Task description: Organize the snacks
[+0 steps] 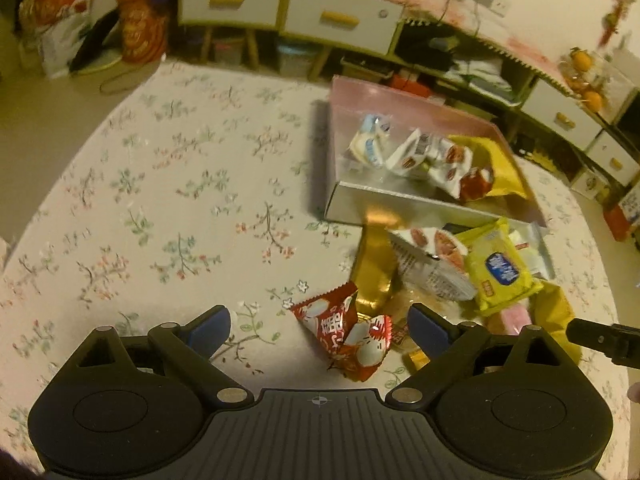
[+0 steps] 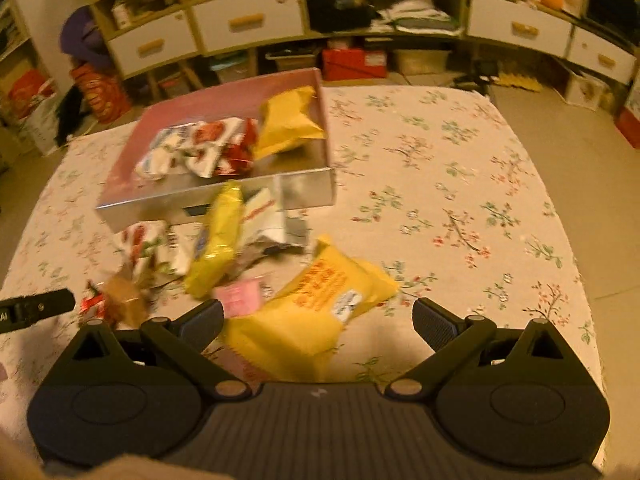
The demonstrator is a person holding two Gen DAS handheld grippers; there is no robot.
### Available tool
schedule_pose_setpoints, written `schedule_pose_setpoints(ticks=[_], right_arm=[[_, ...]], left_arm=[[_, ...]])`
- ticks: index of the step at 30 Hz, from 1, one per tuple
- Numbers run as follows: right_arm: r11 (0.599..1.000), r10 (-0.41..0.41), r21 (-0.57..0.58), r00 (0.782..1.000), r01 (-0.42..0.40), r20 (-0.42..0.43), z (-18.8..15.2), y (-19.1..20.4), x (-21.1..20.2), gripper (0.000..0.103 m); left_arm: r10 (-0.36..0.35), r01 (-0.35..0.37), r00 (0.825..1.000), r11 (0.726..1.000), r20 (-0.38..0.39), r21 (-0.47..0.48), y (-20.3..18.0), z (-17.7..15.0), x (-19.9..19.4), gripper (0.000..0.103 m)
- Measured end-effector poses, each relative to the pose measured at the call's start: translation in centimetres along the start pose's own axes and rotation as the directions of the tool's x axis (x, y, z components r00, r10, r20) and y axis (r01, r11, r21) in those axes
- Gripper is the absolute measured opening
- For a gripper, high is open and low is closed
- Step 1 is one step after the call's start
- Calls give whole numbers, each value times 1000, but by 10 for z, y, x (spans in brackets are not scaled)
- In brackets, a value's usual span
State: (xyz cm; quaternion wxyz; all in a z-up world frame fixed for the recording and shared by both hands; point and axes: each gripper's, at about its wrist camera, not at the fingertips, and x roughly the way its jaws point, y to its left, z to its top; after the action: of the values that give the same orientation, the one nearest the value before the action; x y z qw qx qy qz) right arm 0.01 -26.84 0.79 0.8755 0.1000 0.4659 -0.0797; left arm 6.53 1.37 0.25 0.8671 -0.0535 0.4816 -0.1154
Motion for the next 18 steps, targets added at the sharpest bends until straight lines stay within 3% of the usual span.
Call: schedule_pose_setpoints(ticks=[2, 6, 12, 18], right_arm=[[1000, -13, 18, 1000, 13, -2, 1, -4, 5, 101], [998, -12, 65, 1000, 13, -3, 7, -11, 13, 101], [994, -10, 106, 999, 13, -34, 8, -16, 27, 98], [996, -39, 81, 994, 47, -98, 1, -22, 36, 94]], left_arm=[[13, -13, 1000, 1000, -14, -7, -2, -1, 8, 89], [22, -23, 999, 1000, -43, -22, -4, -3, 22, 66], [-48, 44, 996, 998, -73, -55, 3, -5, 27, 40], [-64, 67, 993, 997, -98, 27, 5, -8, 25, 35]])
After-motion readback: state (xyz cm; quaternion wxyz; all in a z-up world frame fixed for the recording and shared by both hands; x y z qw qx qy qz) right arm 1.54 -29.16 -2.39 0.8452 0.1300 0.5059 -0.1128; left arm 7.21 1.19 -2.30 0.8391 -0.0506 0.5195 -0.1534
